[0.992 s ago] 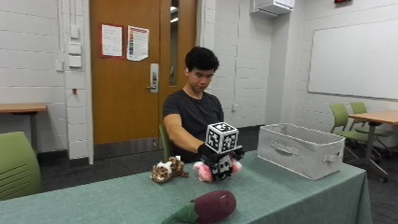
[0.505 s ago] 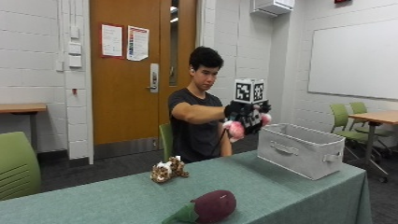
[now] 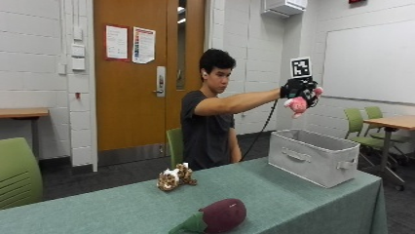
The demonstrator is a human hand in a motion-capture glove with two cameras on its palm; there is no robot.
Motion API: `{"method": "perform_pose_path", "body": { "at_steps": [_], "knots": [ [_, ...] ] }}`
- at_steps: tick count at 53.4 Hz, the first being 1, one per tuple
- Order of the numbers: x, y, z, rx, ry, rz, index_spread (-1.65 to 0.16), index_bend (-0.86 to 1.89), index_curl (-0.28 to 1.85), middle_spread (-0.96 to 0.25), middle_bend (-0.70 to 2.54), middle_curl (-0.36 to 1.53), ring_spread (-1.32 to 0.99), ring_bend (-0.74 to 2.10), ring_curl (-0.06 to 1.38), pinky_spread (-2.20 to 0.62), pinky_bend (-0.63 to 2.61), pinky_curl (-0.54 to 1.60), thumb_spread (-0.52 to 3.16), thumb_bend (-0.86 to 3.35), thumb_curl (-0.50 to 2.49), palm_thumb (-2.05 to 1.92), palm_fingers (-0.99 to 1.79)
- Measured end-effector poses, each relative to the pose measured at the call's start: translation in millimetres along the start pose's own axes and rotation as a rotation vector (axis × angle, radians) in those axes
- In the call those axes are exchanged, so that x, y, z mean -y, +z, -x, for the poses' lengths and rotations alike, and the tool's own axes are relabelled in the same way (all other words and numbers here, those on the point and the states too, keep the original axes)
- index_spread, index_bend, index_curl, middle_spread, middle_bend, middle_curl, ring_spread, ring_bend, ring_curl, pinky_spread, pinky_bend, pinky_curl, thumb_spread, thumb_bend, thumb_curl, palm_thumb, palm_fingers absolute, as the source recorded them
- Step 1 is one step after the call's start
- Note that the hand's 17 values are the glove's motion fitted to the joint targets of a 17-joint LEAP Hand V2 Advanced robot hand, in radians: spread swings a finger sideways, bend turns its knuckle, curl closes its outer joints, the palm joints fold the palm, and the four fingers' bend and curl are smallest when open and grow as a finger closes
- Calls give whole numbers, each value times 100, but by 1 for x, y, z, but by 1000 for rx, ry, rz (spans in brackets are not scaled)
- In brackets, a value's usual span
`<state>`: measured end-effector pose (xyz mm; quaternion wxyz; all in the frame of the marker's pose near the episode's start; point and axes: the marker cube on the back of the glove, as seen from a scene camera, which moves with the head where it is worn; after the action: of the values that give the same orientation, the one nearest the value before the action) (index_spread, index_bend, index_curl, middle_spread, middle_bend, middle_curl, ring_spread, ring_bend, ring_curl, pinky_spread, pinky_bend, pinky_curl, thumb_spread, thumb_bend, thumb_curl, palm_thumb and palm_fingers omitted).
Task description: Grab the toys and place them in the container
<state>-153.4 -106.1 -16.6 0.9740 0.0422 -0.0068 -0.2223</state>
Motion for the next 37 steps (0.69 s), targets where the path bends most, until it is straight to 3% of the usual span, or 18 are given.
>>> {"method": "perform_pose_path", "body": {
  "at_steps": [5,10,17,23,29,34,37],
  "knots": [
    [28,18,34,-78,26,19,-33,57,95,-32,112,68,-38,122,52,-47,76,41,95,19,106,41,120],
    [43,22,75,79,63,46,-33,55,97,-32,111,68,-38,123,51,-47,77,41,94,18,109,39,119],
    [53,32,111,137,1,39,-34,48,98,-32,108,68,-38,123,51,-47,80,41,89,16,110,44,114],
    [57,52,98,-29,6,61,-34,45,100,-33,107,68,-38,122,51,-47,79,40,85,14,111,48,115],
    [63,55,113,84,97,67,-35,48,102,-33,105,67,-38,120,50,-47,77,39,80,11,112,50,118],
    [58,63,99,0,-3,79,-35,49,102,-32,104,67,-38,118,49,-46,76,39,77,10,114,52,119],
    [59,66,100,8,27,95,-34,49,102,-32,104,66,-38,117,49,-47,75,38,76,9,114,53,120]
  ]
}}
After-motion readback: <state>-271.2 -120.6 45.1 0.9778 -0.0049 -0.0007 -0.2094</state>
